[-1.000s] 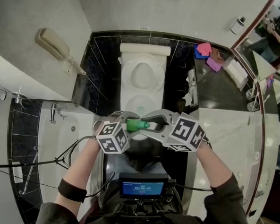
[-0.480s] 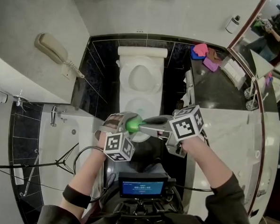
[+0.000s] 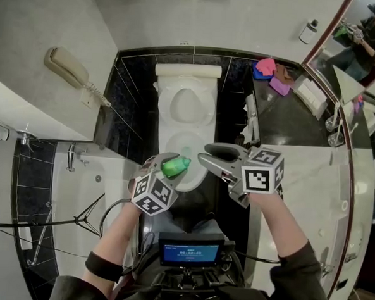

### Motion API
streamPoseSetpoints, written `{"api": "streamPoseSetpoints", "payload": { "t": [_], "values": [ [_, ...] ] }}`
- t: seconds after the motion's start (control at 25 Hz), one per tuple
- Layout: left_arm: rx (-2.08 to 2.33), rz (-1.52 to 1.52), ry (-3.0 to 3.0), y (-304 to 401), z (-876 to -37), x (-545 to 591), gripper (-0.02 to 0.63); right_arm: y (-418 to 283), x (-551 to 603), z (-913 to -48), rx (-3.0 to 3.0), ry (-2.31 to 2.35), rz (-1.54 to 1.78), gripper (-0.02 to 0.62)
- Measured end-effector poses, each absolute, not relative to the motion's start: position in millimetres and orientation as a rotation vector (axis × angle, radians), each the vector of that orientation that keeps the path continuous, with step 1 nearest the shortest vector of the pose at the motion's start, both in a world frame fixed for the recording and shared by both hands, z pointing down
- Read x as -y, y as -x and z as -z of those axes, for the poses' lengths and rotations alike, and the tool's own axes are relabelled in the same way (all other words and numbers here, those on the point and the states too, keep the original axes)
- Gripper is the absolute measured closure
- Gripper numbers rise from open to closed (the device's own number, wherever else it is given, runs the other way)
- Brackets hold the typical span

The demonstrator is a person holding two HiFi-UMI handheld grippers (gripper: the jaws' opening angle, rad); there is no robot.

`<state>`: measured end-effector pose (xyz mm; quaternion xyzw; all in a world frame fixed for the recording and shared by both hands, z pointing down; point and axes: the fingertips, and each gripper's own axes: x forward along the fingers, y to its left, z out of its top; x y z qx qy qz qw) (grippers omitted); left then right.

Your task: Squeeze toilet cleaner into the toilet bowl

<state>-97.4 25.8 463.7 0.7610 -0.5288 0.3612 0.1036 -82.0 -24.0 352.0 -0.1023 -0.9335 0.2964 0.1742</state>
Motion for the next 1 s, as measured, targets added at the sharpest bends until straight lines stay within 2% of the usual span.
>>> {"api": "streamPoseSetpoints", "payload": {
  "t": [0.04, 0.12, 0.24, 0.28, 0.56, 1.0],
  "values": [
    [1.58, -1.021, -2.21, 100.7, -462.8, -26.8, 0.425, 76.7, 34.0, -351.9, 2.695, 0.238, -0.78, 0.423],
    [1.627, -0.948, -2.13, 108.5, -461.4, -29.5, 0.425, 62.9, 52.1, -356.8, 2.76, 0.123, -0.68, 0.47],
    [1.701, -0.871, -2.002, 120.7, -460.5, -35.7, 0.425, 36.0, 78.6, -376.8, 2.779, -0.088, -0.56, 0.575],
    [1.727, -0.852, -1.961, 124.5, -459.3, -38.2, 0.425, 26.4, 86.8, -384.3, 2.773, -0.157, -0.519, 0.589],
    [1.898, -0.781, -1.697, 141.9, -453.8, -67.0, 0.425, -28.8, 116.7, -423.2, 2.682, -0.43, -0.159, 0.59],
    [2.013, -0.692, -1.552, 176.7, -461.4, -107.0, 0.425, -46.6, 100.2, -455.0, 2.621, -0.542, -0.285, 0.592]
  ]
}}
